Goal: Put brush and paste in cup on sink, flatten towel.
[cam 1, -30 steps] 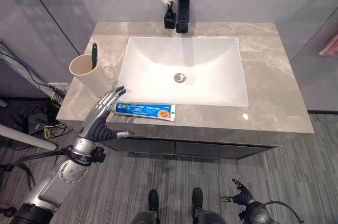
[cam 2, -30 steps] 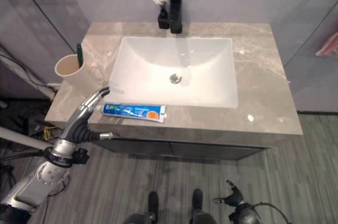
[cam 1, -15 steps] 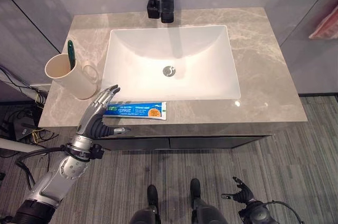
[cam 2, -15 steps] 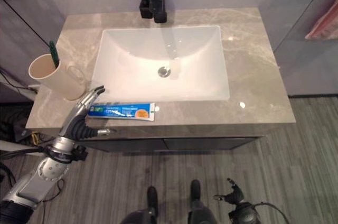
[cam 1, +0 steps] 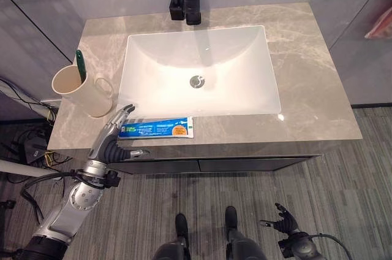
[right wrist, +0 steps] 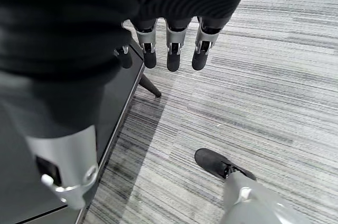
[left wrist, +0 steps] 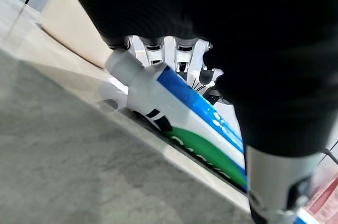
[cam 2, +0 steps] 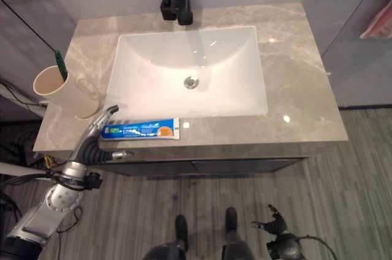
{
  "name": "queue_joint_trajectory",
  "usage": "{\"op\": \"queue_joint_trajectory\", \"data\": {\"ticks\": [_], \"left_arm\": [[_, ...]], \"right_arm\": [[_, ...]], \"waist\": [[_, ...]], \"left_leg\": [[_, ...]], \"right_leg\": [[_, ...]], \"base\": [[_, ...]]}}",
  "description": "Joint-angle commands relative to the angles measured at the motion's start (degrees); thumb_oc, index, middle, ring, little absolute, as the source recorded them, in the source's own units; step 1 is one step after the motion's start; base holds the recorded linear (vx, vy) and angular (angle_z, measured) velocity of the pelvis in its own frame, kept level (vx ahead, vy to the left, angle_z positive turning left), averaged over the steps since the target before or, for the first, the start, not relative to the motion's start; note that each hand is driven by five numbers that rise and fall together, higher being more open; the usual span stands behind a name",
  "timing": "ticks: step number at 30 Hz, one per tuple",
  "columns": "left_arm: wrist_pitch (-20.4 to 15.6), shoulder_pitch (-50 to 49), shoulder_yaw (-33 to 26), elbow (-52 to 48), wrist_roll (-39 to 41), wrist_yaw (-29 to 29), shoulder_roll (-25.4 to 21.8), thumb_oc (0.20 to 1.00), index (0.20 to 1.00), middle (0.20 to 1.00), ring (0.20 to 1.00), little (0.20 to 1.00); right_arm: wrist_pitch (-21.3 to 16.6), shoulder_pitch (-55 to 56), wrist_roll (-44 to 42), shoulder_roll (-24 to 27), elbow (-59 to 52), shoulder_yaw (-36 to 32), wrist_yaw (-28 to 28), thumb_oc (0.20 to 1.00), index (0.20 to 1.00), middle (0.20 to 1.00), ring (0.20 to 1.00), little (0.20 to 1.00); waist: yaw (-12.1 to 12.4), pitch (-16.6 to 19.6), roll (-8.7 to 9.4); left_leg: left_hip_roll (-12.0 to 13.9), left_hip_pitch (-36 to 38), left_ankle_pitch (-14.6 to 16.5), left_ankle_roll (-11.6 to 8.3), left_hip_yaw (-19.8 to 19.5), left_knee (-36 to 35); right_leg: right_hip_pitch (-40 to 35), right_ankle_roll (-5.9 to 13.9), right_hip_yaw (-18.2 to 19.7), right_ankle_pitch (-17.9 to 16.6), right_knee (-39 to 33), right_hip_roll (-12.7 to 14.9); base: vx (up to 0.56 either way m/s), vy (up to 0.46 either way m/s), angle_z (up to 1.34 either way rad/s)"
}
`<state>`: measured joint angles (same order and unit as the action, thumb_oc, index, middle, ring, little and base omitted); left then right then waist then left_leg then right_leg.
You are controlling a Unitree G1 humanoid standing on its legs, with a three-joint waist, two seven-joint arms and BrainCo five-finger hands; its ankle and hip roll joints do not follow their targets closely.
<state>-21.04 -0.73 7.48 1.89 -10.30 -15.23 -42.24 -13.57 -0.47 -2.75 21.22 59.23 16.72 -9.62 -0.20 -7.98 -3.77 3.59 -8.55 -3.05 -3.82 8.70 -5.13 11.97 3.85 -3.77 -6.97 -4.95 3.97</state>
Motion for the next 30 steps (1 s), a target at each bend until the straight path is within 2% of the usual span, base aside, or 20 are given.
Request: {"op": "queue_joint_trajectory", "data": {"ticks": [1, 14, 24, 30], "left_arm": [[-1.7, 1.8, -0.1, -1.4, 4.7, 1.1, -0.7, 1.000, 1.000, 1.000, 1.000, 1.000], [-1.2, 1.4, 0.0, -0.3, 10.1, 3.5, 0.5, 1.000, 1.000, 1.000, 1.000, 1.000], [-1.5, 2.2, 2.0, 0.1, 3.8, 3.8, -3.4, 1.000, 1.000, 1.000, 1.000, 1.000], [-2.2, 3.0, 5.8, -1.0, -0.8, 4.4, -6.5, 1.000, 1.000, 1.000, 1.000, 1.000]], "right_arm": [[-0.3, 0.3, -2.1, -0.2, -1.3, 0.4, 0.8, 1.000, 1.000, 1.000, 1.000, 1.000], [0.5, 0.6, 0.3, -0.1, 0.4, 1.6, 1.1, 1.000, 1.000, 1.000, 1.000, 1.000], [0.2, 0.3, 0.3, 0.0, 0.0, 1.9, 1.1, 1.000, 1.000, 1.000, 1.000, 1.000], [0.0, 0.6, -0.3, -0.8, 0.6, 2.4, 1.1, 1.000, 1.000, 1.000, 1.000, 1.000]], "waist": [[-0.9, 2.1, 3.02], [-1.2, 2.0, 2.93], [-1.3, 1.8, 3.00], [-1.5, 1.5, 3.08]], "left_leg": [[-0.3, -2.3, 0.4, 0.07, -3.1, 2.0], [-0.2, -2.5, 0.0, -0.06, -2.8, 1.8], [-0.2, -3.6, 0.0, -0.10, -2.7, 2.1], [-0.3, -4.5, -0.2, -0.10, -3.0, 2.0]], "right_leg": [[2.2, 5.79, 2.5, -3.1, -0.1, 6.8], [2.7, 5.41, 3.1, -3.1, -0.1, 6.8], [3.9, 5.35, 3.6, -3.4, -0.1, 6.9], [4.8, 5.32, 3.7, -3.5, -0.1, 7.0]], "base": [[0.00, 0.000, 0.00], [0.00, 0.000, 0.00], [0.00, 0.000, 0.00], [0.00, 0.000, 0.00]]}}
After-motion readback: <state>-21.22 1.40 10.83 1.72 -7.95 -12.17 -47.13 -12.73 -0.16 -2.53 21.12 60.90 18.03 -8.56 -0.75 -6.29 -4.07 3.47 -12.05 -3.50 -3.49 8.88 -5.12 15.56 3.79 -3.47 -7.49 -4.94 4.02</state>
